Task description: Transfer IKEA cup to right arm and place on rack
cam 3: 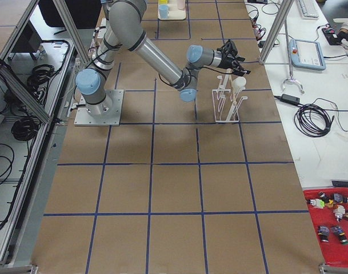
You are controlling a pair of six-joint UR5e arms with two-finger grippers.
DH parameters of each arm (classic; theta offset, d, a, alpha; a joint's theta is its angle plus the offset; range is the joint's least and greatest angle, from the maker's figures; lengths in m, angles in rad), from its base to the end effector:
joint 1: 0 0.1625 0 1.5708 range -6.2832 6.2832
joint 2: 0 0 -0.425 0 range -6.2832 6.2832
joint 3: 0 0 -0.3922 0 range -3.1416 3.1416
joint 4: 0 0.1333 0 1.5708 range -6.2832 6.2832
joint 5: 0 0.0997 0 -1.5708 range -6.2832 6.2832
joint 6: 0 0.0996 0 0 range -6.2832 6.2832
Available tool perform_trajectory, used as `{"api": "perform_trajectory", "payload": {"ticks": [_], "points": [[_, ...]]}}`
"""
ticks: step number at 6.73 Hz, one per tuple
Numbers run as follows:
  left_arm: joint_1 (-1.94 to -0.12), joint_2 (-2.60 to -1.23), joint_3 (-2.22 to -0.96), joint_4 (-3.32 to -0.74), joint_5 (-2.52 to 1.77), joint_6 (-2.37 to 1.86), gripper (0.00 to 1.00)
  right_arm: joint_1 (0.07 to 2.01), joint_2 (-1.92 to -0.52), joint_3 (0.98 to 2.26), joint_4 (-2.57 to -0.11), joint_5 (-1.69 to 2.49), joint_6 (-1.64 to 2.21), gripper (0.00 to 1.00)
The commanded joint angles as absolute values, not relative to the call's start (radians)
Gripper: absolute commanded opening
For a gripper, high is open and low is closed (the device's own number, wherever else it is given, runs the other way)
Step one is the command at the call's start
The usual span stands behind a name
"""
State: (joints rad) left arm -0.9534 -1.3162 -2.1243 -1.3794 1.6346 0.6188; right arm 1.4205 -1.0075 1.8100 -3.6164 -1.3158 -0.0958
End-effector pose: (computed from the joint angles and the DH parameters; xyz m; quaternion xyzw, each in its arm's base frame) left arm 0.1027 -0.3640 0.3488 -0.0024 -0.9980 -0.0622 0.0052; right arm 0.0634 -0.6395 0.3032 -0.0520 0.8081 -0.5859 0.0317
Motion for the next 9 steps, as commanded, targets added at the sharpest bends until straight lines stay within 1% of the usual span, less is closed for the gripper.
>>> {"api": "perform_trajectory", "payload": {"ticks": [1,2,3,4,6,7,8,9], "points": [[-0.95,-1.336,-2.269,-1.181,1.623,0.623,0.99,1.445,-1.08,1.816,-3.606,-1.296,-0.09,1.0],[-0.95,-1.36,-2.334,-1.082,1.623,0.623,0.99,1.472,-1.104,1.816,-3.605,-1.298,-0.092,1.0],[-0.95,-1.393,-2.364,-1.013,1.623,0.62,0.99,1.492,-1.149,1.816,-3.59,-1.299,-0.091,1.0],[-0.951,-1.407,-2.378,-0.997,1.621,0.618,0.99,1.527,-1.207,1.816,-3.48,-1.298,-0.091,1.0],[-0.951,-1.44,-2.376,-0.941,1.62,0.618,0.98,1.597,-1.323,1.827,-3.355,-1.299,-0.089,1.0],[-0.951,-1.472,-2.378,-0.908,1.62,0.618,0.97,1.627,-1.337,1.844,-3.356,-1.299,-0.016,1.0],[-0.953,-1.483,-2.378,-0.899,1.62,0.618,0.97,1.669,-1.338,1.845,-3.358,-1.31,0.179,1.0],[-0.954,-1.477,-2.376,-0.897,1.618,0.618,0.84,1.699,-1.338,1.845,-3.359,-1.307,0.299,1.0]]}}
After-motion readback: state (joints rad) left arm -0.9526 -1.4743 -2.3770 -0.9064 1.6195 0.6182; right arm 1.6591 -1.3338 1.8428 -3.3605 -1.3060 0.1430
